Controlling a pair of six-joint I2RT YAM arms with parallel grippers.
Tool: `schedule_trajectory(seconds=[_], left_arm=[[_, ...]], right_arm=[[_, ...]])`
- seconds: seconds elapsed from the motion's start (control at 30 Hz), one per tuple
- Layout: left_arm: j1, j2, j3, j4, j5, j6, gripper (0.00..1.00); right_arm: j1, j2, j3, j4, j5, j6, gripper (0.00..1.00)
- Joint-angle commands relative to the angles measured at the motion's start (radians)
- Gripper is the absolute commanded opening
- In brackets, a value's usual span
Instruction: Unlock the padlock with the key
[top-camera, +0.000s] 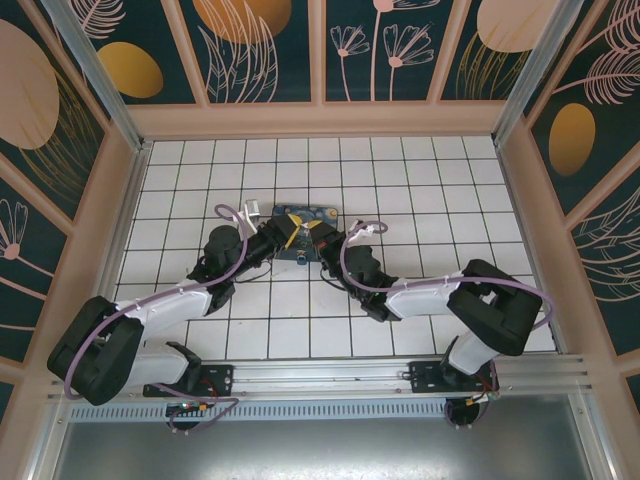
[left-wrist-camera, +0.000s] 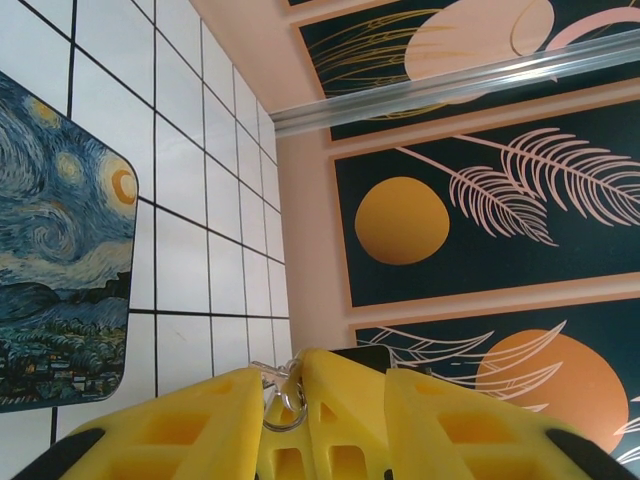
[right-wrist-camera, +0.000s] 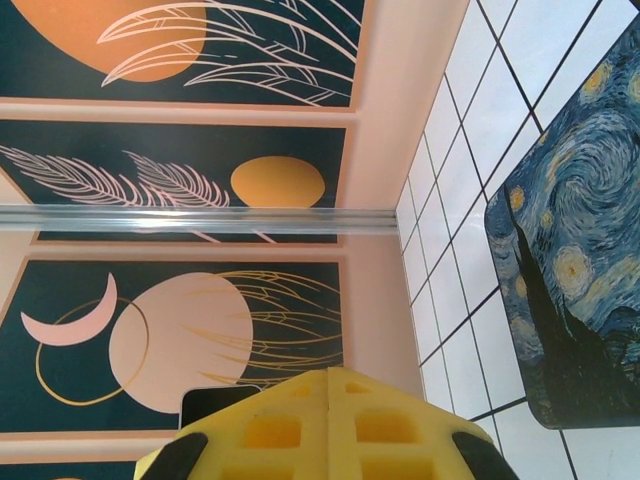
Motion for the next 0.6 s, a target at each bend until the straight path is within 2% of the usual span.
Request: schedule_trajectory(seconds=[0.0, 0.23, 0.27, 0.43, 0.57], left_arm=[[-0.005, 0.009, 0.003, 0.051, -0.012, 0.001, 0.35], [-0.006, 0.012, 0.004, 0.054, -0.014, 0.004, 0.29], [-0.005, 0.012, 0.004, 0.052, -0.016, 0.005, 0.30], [-0.004, -0.005, -0.004, 0.006, -0.049, 0.020, 0.53], [-0.005, -0.024, -0.006, -0.031, -0.070, 0.039, 0.56]], right_arm=[[0.011, 0.016, 0.034, 0.054, -0.021, 0.018, 0.00], [0.012, 0.027, 0.030, 0.064, -0.022, 0.032, 0.00], [0.013, 0.027, 0.027, 0.070, -0.021, 0.030, 0.00], [0.014, -0.002, 0.007, 0.059, 0.014, 0.019, 0.00], [0.012, -0.048, -0.005, 0.012, 0.034, 0.005, 0.00]])
